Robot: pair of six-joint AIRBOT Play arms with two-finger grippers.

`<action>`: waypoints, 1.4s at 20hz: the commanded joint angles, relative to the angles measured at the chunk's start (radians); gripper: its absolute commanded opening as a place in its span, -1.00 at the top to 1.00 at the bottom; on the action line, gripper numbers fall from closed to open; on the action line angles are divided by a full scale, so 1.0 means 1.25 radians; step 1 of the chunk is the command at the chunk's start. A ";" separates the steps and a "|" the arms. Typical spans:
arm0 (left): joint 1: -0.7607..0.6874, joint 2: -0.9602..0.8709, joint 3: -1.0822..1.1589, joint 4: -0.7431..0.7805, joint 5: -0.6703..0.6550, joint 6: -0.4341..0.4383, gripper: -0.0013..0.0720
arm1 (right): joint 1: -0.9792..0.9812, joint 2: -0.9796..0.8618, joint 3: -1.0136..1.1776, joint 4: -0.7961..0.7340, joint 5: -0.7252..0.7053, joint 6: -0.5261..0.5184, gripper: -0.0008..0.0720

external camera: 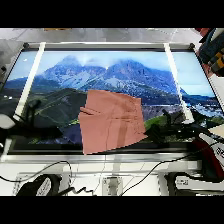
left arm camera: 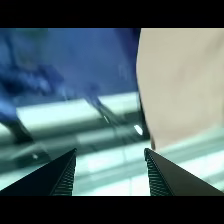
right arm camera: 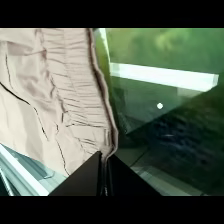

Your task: Fold the clothes and pants, and hang the long-sleeved shirts on hangers.

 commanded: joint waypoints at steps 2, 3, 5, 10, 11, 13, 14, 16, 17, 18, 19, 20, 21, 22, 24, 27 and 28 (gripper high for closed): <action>0.006 0.035 -0.183 -0.046 0.015 0.001 -0.30 | -0.001 -0.001 0.000 0.026 0.000 -0.035 0.91; -0.001 0.031 -0.184 -0.067 0.025 0.003 -0.29 | -0.001 -0.001 0.000 0.030 0.001 -0.043 0.91; -0.027 0.014 -0.190 -0.098 0.046 0.016 -0.30 | -0.001 -0.001 0.000 0.030 0.000 -0.043 0.91; -0.122 -0.074 -0.201 -0.206 0.124 0.055 -0.30 | -0.001 -0.001 0.000 0.043 -0.002 -0.043 0.91; -0.143 -0.099 -0.201 -0.245 0.141 0.079 -0.30 | -0.001 -0.001 0.000 0.043 -0.002 -0.043 0.91; -0.183 -0.155 -0.201 -0.252 0.189 0.085 -0.30 | -0.001 -0.001 0.000 0.044 -0.002 -0.043 0.91; -0.198 -0.186 -0.201 -0.252 0.202 0.085 -0.30 | -0.001 -0.001 0.000 0.044 -0.001 -0.042 0.91; -0.223 -0.250 -0.201 -0.255 0.207 0.127 -0.30 | -0.001 -0.001 0.000 0.044 0.000 -0.044 0.91; -0.234 -0.278 -0.201 -0.255 0.208 0.141 -0.30 | -0.001 -0.001 0.000 0.044 0.000 -0.056 0.91; -0.241 -0.301 -0.201 -0.255 0.210 0.149 -0.30 | 0.000 0.000 0.000 0.044 0.001 -0.071 0.92; -0.247 -0.320 -0.201 -0.255 0.219 0.149 -0.30 | 0.000 0.005 0.000 0.044 0.000 -0.073 0.92; -0.253 -0.336 -0.201 -0.262 0.232 0.152 -0.29 | 0.000 0.013 0.000 0.044 0.000 -0.077 0.92; -0.258 -0.346 -0.201 -0.280 0.242 0.171 -0.27 | 0.000 0.026 0.000 0.043 -0.001 -0.079 0.92; -0.260 -0.351 -0.200 -0.313 0.243 0.203 0.05 | 0.000 0.042 0.000 0.043 -0.002 -0.079 0.92; -0.260 -0.351 -0.195 -0.370 0.242 0.250 0.72 | 0.004 0.085 0.000 0.042 -0.001 -0.078 0.92; -0.259 -0.350 -0.132 -0.389 0.193 0.257 0.90 | 0.060 0.187 0.000 0.041 -0.002 -0.078 0.92; -0.259 -0.350 -0.083 -0.388 0.138 0.268 0.90 | 0.088 0.231 0.000 0.042 -0.004 -0.078 0.92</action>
